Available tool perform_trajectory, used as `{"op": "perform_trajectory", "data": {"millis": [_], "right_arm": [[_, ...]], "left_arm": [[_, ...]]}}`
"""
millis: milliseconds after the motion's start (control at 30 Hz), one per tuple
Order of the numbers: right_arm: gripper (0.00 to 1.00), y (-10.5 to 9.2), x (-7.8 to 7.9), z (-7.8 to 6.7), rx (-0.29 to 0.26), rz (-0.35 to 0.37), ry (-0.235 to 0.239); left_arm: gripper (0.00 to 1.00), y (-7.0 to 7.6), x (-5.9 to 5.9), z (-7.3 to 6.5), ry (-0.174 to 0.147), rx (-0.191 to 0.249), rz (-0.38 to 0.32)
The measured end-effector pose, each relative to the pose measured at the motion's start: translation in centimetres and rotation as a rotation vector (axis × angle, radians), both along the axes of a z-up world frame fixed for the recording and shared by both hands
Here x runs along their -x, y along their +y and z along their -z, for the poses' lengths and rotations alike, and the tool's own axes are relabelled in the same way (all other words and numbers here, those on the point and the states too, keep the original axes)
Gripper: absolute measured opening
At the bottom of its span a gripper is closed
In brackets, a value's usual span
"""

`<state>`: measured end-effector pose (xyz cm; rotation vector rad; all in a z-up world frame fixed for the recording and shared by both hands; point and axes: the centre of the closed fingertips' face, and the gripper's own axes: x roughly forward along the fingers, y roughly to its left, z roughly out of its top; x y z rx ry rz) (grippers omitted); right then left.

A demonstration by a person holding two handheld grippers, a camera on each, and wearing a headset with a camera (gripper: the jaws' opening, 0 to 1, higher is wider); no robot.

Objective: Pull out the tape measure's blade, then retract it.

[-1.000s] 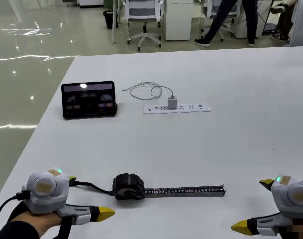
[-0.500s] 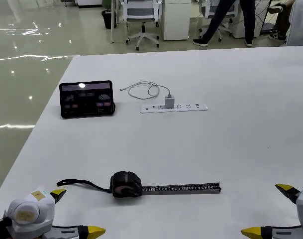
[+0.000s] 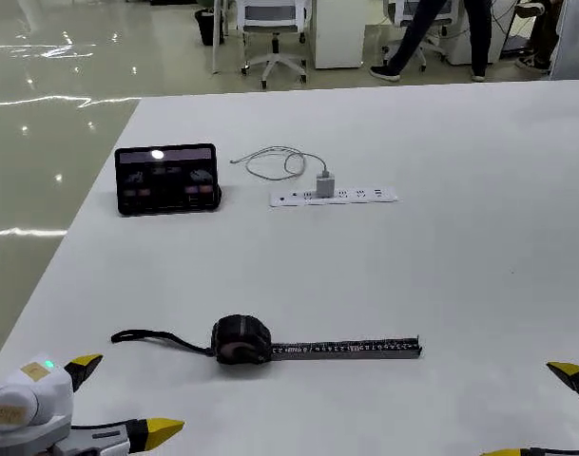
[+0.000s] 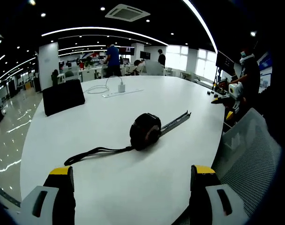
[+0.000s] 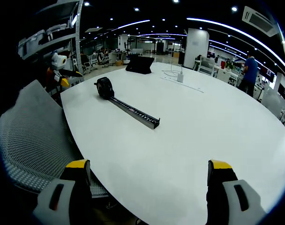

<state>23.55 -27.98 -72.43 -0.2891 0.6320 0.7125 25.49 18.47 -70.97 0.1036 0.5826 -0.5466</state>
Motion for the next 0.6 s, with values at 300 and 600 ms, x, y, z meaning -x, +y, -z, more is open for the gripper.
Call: {"op": "perform_trajectory", "data": {"millis": [300, 600], "right_arm": [[1.00, -0.2, 0.2, 0.6, -0.013, 0.005, 0.011], [1.00, -0.4, 0.9, 0.4, -0.017, 0.014, 0.008]], "left_arm": [[1.00, -1.8, 1.4, -0.2, 0.031, 0.015, 0.021], [1.00, -0.6, 0.8, -0.7, 0.011, -0.005, -0.006]]}}
